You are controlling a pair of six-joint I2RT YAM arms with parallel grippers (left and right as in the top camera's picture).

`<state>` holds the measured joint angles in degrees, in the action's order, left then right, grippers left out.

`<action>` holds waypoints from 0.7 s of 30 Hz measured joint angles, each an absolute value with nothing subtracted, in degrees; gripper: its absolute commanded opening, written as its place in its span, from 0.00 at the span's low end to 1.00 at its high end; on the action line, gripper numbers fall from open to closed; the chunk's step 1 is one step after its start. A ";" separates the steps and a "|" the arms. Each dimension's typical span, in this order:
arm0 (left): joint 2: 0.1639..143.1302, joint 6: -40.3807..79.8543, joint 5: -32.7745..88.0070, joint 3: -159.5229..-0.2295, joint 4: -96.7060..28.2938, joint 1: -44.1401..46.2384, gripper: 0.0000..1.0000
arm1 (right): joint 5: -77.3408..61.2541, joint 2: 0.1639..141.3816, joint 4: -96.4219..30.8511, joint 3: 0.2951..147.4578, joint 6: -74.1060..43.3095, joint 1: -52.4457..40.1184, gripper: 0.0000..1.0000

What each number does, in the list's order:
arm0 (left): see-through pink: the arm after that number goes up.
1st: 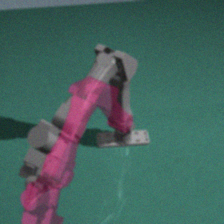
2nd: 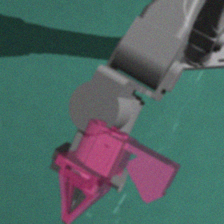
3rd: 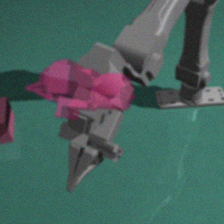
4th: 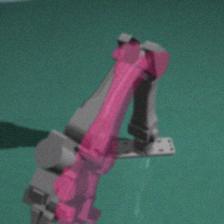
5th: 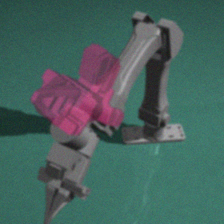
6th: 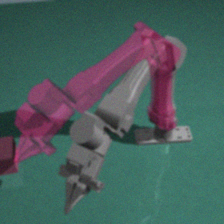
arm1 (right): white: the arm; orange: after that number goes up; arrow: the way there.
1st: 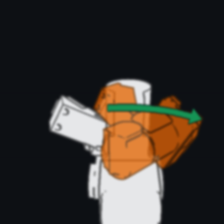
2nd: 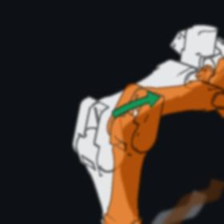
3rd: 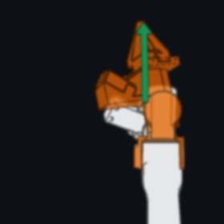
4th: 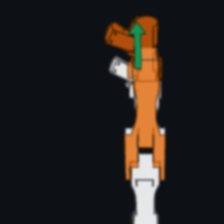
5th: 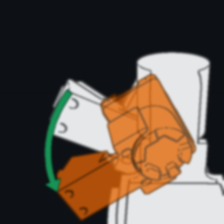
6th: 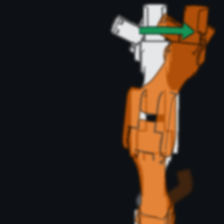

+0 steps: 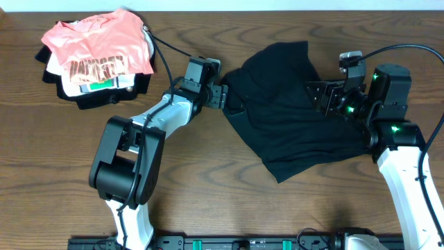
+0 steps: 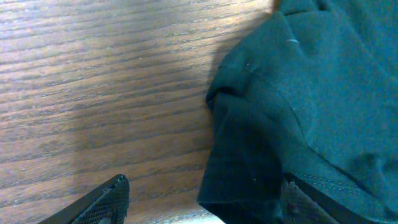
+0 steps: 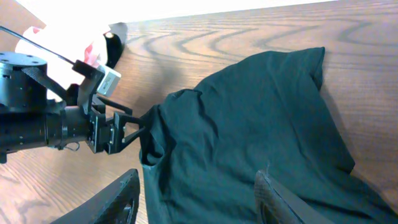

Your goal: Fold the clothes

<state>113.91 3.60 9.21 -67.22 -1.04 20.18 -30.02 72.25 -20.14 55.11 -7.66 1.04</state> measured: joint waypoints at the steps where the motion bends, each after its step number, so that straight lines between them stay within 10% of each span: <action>1: 113.91 3.60 9.32 -67.22 -0.99 20.18 0.77 | -30.04 72.25 -20.25 55.11 -7.66 1.04 0.56; 21: 116.53 3.64 10.35 -67.22 8.58 20.18 0.77 | -31.11 72.25 -20.56 55.11 -7.66 1.04 0.56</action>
<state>116.53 3.64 10.35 -67.22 8.58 20.18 -31.11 72.25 -20.56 55.11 -7.66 1.04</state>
